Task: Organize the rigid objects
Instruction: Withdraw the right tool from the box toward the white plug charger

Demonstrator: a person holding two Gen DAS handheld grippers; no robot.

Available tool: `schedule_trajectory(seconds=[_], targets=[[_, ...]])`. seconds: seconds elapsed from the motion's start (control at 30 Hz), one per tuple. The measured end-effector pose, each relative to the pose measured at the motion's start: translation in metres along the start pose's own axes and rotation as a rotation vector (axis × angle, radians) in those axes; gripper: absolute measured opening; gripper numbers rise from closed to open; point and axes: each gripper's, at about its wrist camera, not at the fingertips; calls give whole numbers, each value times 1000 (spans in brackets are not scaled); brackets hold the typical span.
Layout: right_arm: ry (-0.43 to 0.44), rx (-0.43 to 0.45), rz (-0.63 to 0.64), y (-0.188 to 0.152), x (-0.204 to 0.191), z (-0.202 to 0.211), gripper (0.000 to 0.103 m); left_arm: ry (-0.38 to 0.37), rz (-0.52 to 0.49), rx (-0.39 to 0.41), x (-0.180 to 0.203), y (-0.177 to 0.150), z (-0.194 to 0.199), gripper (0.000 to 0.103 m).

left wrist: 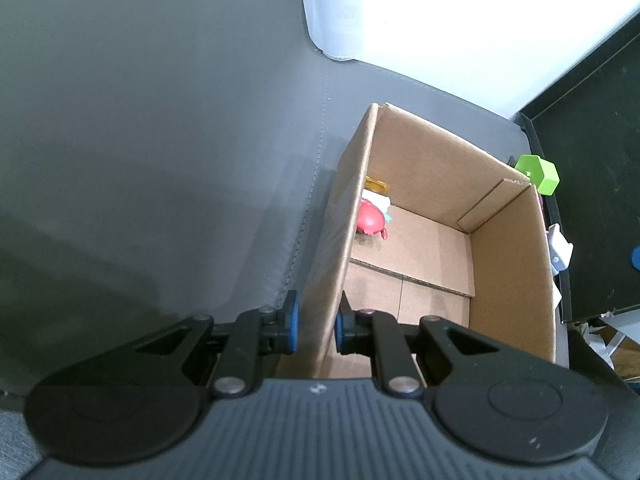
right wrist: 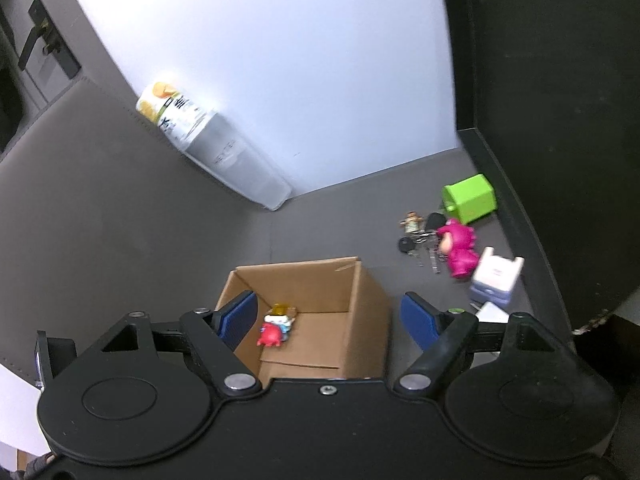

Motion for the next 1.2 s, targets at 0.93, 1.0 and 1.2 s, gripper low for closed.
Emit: schedule_trajectory(seconds=[0.93, 1.0, 1.2], targets=[[-123, 4, -45, -38, 62, 47, 80, 53, 51, 39, 5, -1, 2, 14], [-139, -2, -39, -41, 62, 46, 80, 55, 63, 40, 6, -1, 1, 14], [-167, -28, -32, -50, 66, 38, 80, 53, 57, 33, 6, -2, -1, 14]])
Point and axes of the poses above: each gripper's, at about its wrist camera, not at the fingertips, and z roughly against the way its jaws point, x to its right, y to its top, and after that the axes turned 12 degrees about z, right-handed
